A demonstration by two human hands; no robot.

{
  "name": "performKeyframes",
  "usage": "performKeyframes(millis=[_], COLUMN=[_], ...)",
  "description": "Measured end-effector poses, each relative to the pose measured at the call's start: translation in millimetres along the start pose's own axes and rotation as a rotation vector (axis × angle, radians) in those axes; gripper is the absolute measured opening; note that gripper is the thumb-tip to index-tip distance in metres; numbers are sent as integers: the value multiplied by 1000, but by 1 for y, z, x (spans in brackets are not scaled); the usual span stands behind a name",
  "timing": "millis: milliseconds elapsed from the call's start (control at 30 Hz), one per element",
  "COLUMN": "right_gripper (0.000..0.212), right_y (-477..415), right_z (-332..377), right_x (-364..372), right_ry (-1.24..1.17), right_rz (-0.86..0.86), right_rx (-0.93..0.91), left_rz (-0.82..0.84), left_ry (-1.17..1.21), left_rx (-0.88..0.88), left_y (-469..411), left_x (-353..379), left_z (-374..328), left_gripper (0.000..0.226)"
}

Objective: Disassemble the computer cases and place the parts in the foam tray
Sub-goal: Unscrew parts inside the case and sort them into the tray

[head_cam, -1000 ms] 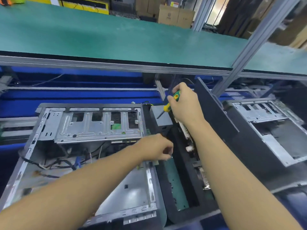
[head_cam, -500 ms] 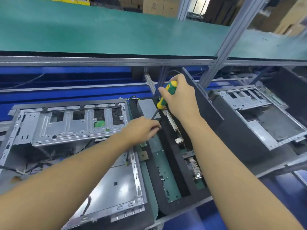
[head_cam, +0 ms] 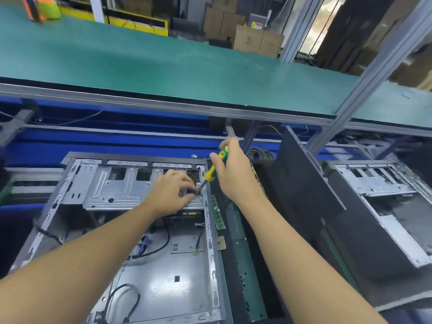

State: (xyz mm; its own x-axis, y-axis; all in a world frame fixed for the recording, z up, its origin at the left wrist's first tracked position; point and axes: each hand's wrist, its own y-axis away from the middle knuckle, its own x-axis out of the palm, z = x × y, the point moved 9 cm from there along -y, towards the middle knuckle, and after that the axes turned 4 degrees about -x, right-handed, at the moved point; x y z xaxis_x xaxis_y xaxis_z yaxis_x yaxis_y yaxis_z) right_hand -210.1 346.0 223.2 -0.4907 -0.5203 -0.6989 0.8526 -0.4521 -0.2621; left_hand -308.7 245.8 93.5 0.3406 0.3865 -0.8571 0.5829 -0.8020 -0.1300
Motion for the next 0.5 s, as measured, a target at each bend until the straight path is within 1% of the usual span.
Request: performKeyframes(millis=[300,500], right_gripper=[14,19], right_y=[-4,-4], right_z=[-2,2], right_x=[1,4], right_ry=[51,88], right_rz=[-10,9], right_rx=[-9,-13], left_rz=[-50,-51], left_ry=[-67,-74], left_rx=[109,109], left_y=[5,6], left_x=[0,0], left_z=[-7,-8], left_gripper=[21,22])
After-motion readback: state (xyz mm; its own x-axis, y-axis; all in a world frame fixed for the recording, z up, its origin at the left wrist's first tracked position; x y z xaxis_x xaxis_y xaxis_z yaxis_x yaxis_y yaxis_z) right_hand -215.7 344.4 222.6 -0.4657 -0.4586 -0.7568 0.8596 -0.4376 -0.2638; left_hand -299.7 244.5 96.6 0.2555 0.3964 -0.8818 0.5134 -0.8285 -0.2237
